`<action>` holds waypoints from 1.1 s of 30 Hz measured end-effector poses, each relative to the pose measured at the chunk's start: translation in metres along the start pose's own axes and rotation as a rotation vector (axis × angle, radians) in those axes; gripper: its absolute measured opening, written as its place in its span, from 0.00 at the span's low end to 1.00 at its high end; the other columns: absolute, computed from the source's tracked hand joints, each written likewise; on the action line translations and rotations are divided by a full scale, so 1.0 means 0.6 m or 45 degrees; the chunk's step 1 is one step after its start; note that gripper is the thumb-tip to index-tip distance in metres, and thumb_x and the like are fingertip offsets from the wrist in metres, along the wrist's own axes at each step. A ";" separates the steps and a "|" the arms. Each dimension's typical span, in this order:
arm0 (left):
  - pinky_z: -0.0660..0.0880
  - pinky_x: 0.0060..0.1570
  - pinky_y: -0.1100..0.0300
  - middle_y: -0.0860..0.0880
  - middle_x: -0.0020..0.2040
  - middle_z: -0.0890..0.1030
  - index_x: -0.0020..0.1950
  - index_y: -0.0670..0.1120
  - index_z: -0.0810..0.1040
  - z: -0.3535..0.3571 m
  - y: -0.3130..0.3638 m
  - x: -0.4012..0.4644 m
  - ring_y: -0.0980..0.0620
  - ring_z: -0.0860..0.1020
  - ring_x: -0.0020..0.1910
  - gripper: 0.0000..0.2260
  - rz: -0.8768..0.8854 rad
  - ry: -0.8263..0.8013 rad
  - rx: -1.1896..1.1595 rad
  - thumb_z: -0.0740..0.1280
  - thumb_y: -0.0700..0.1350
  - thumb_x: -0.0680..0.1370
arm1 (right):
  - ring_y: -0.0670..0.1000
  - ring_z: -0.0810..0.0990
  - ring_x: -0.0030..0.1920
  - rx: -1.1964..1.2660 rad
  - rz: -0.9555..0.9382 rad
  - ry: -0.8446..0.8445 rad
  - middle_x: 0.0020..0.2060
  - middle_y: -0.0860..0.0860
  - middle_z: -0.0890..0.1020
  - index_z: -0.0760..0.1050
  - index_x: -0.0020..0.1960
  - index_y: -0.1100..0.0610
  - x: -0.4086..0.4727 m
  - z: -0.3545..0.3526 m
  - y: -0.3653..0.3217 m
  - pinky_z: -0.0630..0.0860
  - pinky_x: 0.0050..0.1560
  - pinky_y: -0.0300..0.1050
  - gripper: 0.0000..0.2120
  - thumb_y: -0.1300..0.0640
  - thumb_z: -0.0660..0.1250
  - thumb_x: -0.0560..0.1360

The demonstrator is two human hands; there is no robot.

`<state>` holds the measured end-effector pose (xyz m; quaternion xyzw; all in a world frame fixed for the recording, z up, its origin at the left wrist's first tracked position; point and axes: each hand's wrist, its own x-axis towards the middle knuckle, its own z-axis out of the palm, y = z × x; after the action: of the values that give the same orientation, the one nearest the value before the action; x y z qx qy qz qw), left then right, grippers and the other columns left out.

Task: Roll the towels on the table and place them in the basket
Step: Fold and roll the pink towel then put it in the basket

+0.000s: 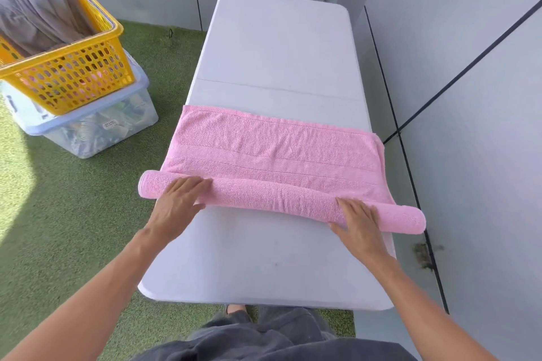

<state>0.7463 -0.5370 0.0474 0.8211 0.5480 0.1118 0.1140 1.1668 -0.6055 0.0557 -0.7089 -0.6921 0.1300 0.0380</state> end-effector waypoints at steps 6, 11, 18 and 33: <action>0.67 0.64 0.54 0.52 0.62 0.78 0.67 0.49 0.75 -0.057 0.003 0.053 0.48 0.74 0.64 0.20 -0.158 -0.611 -0.045 0.71 0.44 0.75 | 0.56 0.77 0.58 0.000 -0.001 -0.346 0.56 0.52 0.81 0.74 0.64 0.53 0.037 -0.032 0.027 0.71 0.60 0.52 0.20 0.47 0.69 0.75; 0.75 0.58 0.48 0.47 0.59 0.81 0.61 0.48 0.81 -0.042 0.006 0.037 0.43 0.79 0.58 0.15 0.016 -0.006 -0.096 0.69 0.36 0.76 | 0.54 0.74 0.63 0.278 -0.006 -0.015 0.61 0.52 0.77 0.72 0.68 0.54 0.045 -0.042 0.003 0.68 0.66 0.52 0.21 0.58 0.67 0.75; 0.68 0.66 0.47 0.44 0.65 0.77 0.69 0.42 0.73 0.008 0.001 -0.005 0.42 0.75 0.64 0.30 0.081 -0.008 0.001 0.77 0.43 0.69 | 0.54 0.72 0.65 -0.089 -0.088 0.082 0.61 0.48 0.75 0.68 0.70 0.52 0.018 0.003 -0.021 0.64 0.67 0.57 0.29 0.53 0.72 0.72; 0.64 0.71 0.44 0.47 0.70 0.73 0.72 0.47 0.71 0.005 0.003 0.021 0.46 0.69 0.71 0.28 0.076 0.031 -0.060 0.74 0.46 0.73 | 0.50 0.63 0.71 -0.060 -0.055 -0.005 0.68 0.46 0.69 0.61 0.74 0.51 0.042 -0.013 -0.023 0.53 0.72 0.56 0.30 0.43 0.65 0.76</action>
<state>0.7536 -0.5263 0.0456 0.8327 0.5219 0.1380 0.1235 1.1554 -0.5792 0.0630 -0.6942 -0.7103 0.1144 0.0228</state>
